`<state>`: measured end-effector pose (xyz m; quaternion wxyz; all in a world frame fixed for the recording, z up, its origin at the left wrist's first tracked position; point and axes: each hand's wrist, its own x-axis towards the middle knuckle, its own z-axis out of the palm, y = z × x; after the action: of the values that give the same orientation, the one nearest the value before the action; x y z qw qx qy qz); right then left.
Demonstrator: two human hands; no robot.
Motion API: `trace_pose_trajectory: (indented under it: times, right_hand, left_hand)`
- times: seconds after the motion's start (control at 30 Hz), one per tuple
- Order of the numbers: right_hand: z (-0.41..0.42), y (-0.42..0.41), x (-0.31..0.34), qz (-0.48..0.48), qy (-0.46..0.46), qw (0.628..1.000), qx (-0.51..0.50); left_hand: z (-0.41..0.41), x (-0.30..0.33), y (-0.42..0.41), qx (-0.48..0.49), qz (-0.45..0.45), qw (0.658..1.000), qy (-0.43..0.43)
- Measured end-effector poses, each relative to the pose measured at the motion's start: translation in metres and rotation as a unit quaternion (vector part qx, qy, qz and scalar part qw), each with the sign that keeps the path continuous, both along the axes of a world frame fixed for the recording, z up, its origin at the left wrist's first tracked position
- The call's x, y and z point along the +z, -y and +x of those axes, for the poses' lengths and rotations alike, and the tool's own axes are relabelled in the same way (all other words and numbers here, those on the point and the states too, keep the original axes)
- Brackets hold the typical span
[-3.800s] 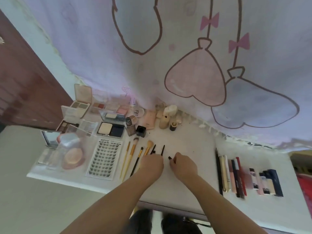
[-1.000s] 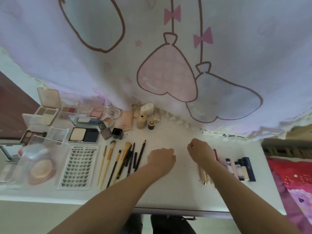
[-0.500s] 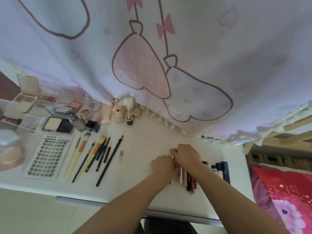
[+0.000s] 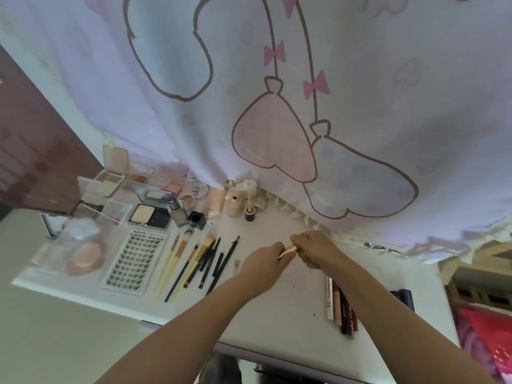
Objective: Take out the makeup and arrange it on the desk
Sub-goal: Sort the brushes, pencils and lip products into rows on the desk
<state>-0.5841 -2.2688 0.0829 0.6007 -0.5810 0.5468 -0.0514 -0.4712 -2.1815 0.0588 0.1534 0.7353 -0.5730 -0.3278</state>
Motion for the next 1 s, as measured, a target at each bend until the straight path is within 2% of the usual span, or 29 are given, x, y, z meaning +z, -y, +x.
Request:
trace_pose_trajectory:
  times: [0.13, 0.2, 0.3, 0.33, 0.4, 0.5, 0.57, 0.63, 0.83, 1.0]
  right_hand:
    - [0.012, -0.008, 0.002, 0.014, 0.018, 1.000, -0.011]
    - [0.021, -0.016, 0.000, 0.018, 0.022, 1.000, -0.001]
    - [0.036, -0.029, -0.002, -0.001, 0.034, 0.999, 0.026]
    - [0.040, -0.033, -0.001, -0.012, 0.037, 0.998, 0.047]
    - [0.045, -0.039, 0.004, -0.019, 0.041, 0.994, 0.102]
    - [0.047, -0.041, 0.016, 0.038, 0.026, 0.986, 0.157]
    - [0.049, -0.042, 0.025, 0.055, -0.021, 0.981, 0.182]
    - [0.054, -0.042, 0.029, 0.033, -0.067, 0.979, 0.190]
    - [0.058, -0.044, 0.041, 0.026, -0.003, 0.988, 0.150]
    - [0.057, -0.043, 0.047, 0.014, -0.033, 0.991, 0.132]
  left_hand:
    - [0.016, 0.008, -0.002, -0.005, 0.042, 0.997, -0.067]
    - [0.029, 0.011, -0.010, 0.011, 0.069, 0.988, -0.137]
    - [0.052, 0.018, -0.025, 0.041, 0.132, 0.947, -0.290]
    - [0.060, 0.020, -0.030, 0.038, 0.142, 0.939, -0.311]
    - [0.073, 0.020, -0.037, 0.023, 0.135, 0.951, -0.278]
    - [0.089, 0.015, -0.043, -0.028, 0.086, 0.984, -0.156]
    - [0.097, 0.014, -0.046, -0.072, 0.055, 0.992, -0.091]
    - [0.102, 0.018, -0.047, -0.107, 0.032, 0.993, -0.044]
    - [0.117, 0.029, -0.040, -0.122, -0.002, 0.992, 0.012]
    - [0.113, 0.039, -0.036, -0.150, -0.017, 0.987, 0.059]
